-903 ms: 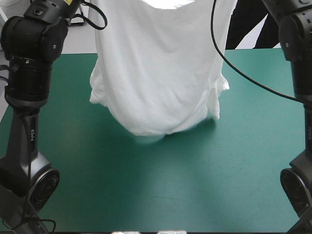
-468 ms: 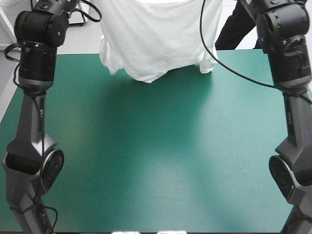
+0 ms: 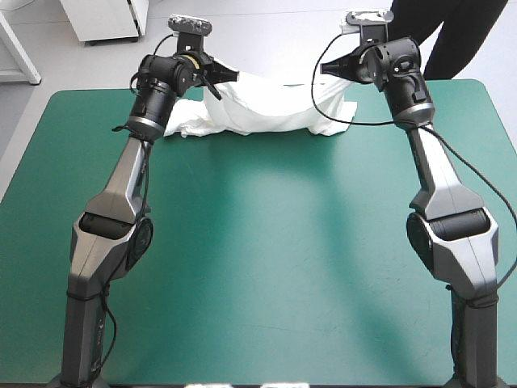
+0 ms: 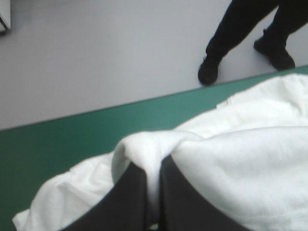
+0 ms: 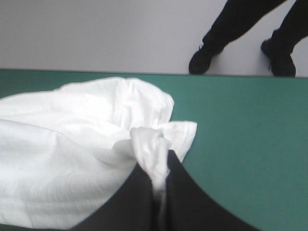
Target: Fold the cloth
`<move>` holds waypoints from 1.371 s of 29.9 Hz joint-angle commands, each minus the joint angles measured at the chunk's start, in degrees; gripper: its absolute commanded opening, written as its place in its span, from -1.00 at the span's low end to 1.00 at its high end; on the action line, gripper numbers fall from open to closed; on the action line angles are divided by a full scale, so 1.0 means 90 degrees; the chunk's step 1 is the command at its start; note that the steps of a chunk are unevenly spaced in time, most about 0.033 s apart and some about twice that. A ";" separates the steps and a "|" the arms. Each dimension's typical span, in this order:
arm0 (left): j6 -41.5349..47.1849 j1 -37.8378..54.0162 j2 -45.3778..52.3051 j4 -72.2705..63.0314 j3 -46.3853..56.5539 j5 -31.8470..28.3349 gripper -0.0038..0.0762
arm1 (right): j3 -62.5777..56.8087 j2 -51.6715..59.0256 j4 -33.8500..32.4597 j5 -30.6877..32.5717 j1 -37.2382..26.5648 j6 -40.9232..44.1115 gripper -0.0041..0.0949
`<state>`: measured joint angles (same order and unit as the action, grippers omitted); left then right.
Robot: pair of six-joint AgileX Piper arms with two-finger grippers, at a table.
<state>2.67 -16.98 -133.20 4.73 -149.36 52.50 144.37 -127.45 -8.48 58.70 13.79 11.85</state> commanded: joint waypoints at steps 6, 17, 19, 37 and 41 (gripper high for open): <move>0.0123 -0.0007 0.0255 -0.0039 -0.0195 0.0522 -0.93 | 0.0142 -0.0396 0.0641 0.0436 -0.0096 -0.0230 -0.95; 0.0290 -0.0498 0.0551 0.0766 0.1465 0.0281 -0.93 | -0.3374 0.0900 -0.0026 -0.1825 0.0283 -0.0644 -0.95; 0.0673 -0.0598 0.0898 0.1116 0.2276 -0.0172 -0.93 | -0.4568 0.1460 -0.0031 -0.2760 0.0296 -0.0461 -0.95; 0.3131 -0.0826 0.5235 0.2168 1.0596 -0.4038 -0.93 | -0.9985 0.4479 0.0173 -0.4818 0.0288 0.0073 -0.95; 0.3542 -0.0826 0.6091 0.2252 1.1536 -0.4140 -0.93 | -1.1048 0.5235 0.0198 -0.5121 0.0293 0.0224 -0.95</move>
<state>31.75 -24.03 -85.20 23.73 -48.56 19.07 49.03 -86.65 -6.71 16.99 16.56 12.88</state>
